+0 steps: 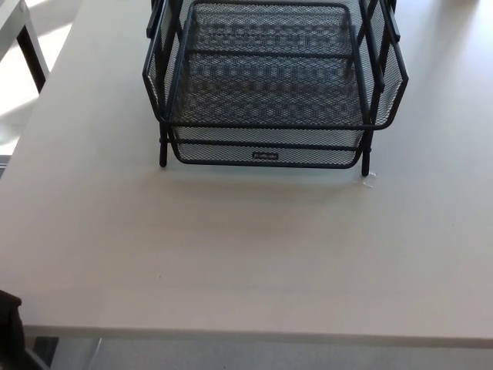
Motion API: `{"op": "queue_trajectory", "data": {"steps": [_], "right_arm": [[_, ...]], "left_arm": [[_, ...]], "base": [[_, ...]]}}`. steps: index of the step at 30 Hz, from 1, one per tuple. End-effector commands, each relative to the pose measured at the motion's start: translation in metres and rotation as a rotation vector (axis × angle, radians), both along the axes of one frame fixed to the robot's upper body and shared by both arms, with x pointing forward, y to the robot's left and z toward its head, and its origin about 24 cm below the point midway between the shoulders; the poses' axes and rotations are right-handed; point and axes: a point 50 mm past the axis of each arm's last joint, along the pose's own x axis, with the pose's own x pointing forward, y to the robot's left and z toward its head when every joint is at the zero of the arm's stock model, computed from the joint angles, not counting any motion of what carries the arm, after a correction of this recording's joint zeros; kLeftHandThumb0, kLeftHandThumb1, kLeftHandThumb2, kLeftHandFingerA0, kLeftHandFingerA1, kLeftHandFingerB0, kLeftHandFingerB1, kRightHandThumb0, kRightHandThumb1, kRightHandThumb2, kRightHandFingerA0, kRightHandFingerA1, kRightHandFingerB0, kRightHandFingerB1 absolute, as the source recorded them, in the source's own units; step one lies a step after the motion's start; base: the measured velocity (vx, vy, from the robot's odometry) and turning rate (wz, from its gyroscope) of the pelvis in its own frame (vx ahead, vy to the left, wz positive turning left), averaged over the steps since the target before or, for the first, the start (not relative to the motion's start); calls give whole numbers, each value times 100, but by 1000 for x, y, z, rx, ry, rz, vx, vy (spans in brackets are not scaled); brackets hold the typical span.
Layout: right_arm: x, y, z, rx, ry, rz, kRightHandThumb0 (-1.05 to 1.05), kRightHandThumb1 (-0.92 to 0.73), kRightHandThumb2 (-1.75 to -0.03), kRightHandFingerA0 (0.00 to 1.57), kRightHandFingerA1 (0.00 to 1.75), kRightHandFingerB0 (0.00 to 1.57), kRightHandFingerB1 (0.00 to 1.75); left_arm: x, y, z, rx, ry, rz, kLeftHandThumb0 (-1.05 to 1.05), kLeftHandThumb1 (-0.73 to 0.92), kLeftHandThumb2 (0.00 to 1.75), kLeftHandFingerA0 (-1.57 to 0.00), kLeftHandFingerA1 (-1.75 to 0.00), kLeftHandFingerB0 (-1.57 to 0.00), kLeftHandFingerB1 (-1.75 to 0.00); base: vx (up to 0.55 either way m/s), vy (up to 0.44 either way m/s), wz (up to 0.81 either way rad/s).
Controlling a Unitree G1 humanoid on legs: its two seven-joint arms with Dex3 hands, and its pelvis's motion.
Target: The robot uses its right hand to grab the drawer kept on the middle of the desk and pull it out towards the robot
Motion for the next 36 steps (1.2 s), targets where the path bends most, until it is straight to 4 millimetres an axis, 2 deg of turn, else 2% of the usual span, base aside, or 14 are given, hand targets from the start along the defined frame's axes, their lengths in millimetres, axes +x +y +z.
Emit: {"op": "queue_trajectory", "data": {"steps": [1,2,3,4,5,14,15,18,23,29,34,36], "right_arm": [[-3,-9,6,-3,32,-22,-89,-74,-63,16,42,14,35],[-2,-9,6,-6,34,-20,-89,-74,-63,16,42,14,35],[-2,-9,6,-7,33,-20,-89,-74,-63,16,42,13,36],[-2,-9,6,-13,39,-14,-90,-75,-64,15,43,12,36],[-1,-9,6,-22,53,-8,-90,-75,-63,15,43,12,36],[-1,-8,7,-37,44,2,-92,-75,-63,15,44,12,38],[0,-8,6,-38,48,2,-91,-75,-63,15,44,12,37],[0,-8,7,-55,56,4,-91,-76,-63,16,43,11,37],[-1,-9,6,-45,51,5,-91,-76,-63,15,43,11,37],[0,-10,7,-63,54,7,-90,-76,-63,18,42,13,36],[0,-10,7,-61,51,2,-90,-76,-63,17,41,13,36],[0,-10,7,-59,38,6,-89,-74,-63,18,42,15,36]], "left_arm": [[-1,2,0,15,-10,12,-10,49,64,-76,-130,-72,-111],[-1,2,0,16,-8,12,-11,51,63,-75,-126,-74,-108],[-1,3,0,16,-5,16,-10,50,62,-76,-131,-72,-113],[-1,3,0,10,-4,22,-9,50,62,-76,-126,-74,-109],[-1,2,0,2,-4,27,-12,51,63,-75,-129,-73,-115],[-1,3,-1,-7,-12,23,-10,47,65,-78,-133,-74,-113],[-1,3,-1,5,-7,25,-12,50,64,-75,-125,-74,-108],[-1,3,-1,4,-4,35,-10,51,61,-77,-125,-75,-107],[-1,3,-1,-1,-8,29,-13,50,64,-77,-131,-72,-117],[-1,3,-1,2,-13,32,-11,50,63,-76,-128,-73,-109],[-1,2,0,1,-15,25,-12,49,64,-76,-133,-72,-117],[-1,2,0,3,-10,28,-11,50,63,-76,-131,-73,-112]], "base": [[0,0,0],[0,0,0],[0,0,0],[0,0,0],[0,0,0],[0,0,0],[0,0,0],[0,0,0],[0,0,0],[0,0,0],[0,0,0],[0,0,0]]}}
